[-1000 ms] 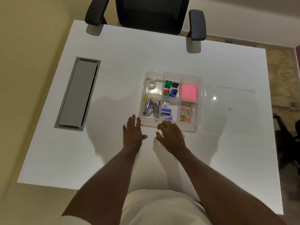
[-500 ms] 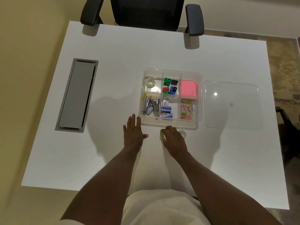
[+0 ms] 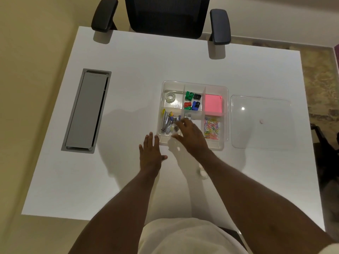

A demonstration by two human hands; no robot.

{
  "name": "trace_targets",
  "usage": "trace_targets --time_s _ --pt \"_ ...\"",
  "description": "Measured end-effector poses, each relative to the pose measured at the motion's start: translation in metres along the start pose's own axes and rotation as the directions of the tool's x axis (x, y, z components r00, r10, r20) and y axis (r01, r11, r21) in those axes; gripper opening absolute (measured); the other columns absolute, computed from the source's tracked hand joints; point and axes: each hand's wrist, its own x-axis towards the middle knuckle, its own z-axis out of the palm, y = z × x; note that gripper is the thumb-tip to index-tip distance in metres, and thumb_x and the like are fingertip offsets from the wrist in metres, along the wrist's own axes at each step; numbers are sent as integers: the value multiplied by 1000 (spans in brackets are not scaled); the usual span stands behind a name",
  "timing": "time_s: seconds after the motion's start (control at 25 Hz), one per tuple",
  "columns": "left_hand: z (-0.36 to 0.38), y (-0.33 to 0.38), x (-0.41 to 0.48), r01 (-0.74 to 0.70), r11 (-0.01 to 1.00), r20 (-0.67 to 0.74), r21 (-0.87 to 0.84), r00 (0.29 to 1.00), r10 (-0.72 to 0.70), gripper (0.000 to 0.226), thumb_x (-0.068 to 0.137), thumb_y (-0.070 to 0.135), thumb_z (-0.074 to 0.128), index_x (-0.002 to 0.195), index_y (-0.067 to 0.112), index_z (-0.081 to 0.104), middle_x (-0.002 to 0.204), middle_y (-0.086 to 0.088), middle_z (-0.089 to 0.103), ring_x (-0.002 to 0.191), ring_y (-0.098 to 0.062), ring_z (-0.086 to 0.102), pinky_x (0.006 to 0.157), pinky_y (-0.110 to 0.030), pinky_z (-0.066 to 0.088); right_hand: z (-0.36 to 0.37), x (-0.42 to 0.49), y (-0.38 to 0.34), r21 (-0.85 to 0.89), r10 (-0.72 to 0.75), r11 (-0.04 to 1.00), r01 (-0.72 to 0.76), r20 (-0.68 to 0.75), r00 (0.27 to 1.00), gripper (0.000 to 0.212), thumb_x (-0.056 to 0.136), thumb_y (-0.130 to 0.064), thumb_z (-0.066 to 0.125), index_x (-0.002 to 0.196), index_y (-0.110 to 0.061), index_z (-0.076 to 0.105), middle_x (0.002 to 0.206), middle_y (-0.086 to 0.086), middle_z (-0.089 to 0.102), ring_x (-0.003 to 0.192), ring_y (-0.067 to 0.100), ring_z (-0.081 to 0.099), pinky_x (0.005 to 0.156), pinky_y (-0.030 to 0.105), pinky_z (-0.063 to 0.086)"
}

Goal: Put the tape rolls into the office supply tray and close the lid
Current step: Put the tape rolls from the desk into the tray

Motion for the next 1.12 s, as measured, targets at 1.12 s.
trace_targets --time_s 1.12 --pt "9 25 -13 -31 999 37 22 999 30 102 91 46 72 165 17 8 174 -8 -9 162 -28 -9 130 -57 6 -48 118 5 -397 172 907 -137 54 984 30 95 -20 65 121 -7 57 113 11 65 106 31 63 89 41 47"
